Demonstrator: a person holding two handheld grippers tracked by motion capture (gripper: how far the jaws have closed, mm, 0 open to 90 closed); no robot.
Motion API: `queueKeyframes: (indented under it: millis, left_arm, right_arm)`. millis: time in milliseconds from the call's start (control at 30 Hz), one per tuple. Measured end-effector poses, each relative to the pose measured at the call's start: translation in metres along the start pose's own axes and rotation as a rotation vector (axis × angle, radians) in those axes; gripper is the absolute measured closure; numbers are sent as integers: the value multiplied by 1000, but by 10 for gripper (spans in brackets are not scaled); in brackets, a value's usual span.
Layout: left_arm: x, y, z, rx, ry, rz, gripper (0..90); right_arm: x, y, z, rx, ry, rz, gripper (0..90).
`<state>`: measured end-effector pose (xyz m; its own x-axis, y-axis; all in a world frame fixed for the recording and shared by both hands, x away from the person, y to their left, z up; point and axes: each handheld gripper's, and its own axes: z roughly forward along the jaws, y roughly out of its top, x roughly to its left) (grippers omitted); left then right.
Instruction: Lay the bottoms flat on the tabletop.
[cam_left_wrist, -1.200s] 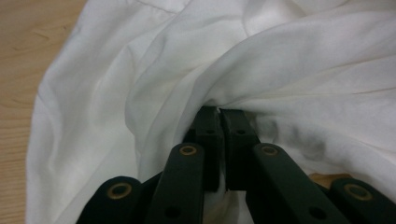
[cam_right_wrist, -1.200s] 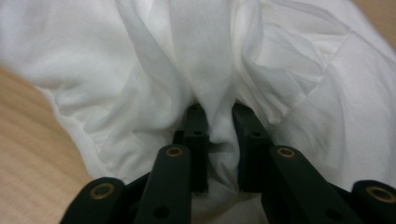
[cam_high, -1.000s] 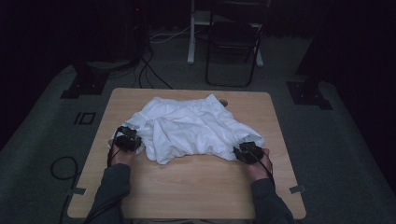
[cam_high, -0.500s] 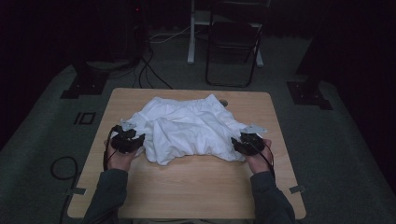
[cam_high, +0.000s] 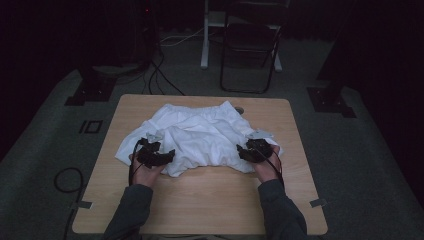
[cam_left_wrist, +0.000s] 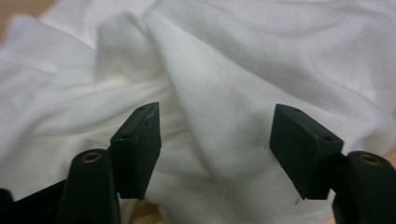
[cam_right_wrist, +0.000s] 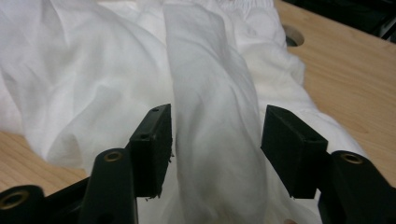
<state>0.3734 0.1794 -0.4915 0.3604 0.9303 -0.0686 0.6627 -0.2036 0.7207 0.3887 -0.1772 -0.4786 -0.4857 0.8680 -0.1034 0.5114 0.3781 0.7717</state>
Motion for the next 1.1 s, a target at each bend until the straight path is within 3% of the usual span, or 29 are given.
queueKeyframes:
  millis: [100,167,233,267,300,333,533,667,1100]
  left_arm:
    - [1,-4,11,20,-22,-46,333]
    - [1,-7,14,22,-42,-52,438]
    - [0,-8,13,20,-57,-33,625]
    - [0,-8,11,12,-62,-23,766]
    - [1,-8,8,4,-63,-19,852]
    - [2,-7,3,-9,-71,-24,880]
    - [10,-3,-35,-89,-91,3,893]
    - [16,-8,-59,-121,-82,18,894]
    - [21,-35,-86,-129,-99,5,894]
  right_arm:
    - [2,-2,8,32,-12,-12,413]
    - [4,-3,12,48,-15,-12,448]
    - [3,-5,15,68,-28,-15,568]
    - [2,-7,15,75,-30,-16,690]
    - [2,-8,14,79,-32,-16,782]
    - [1,-9,11,80,-33,-17,846]
    - [-6,-11,-17,24,-48,-12,876]
    - [-8,-16,-40,-13,-43,-21,873]
    - [-11,-43,-84,-44,-1,-6,862]
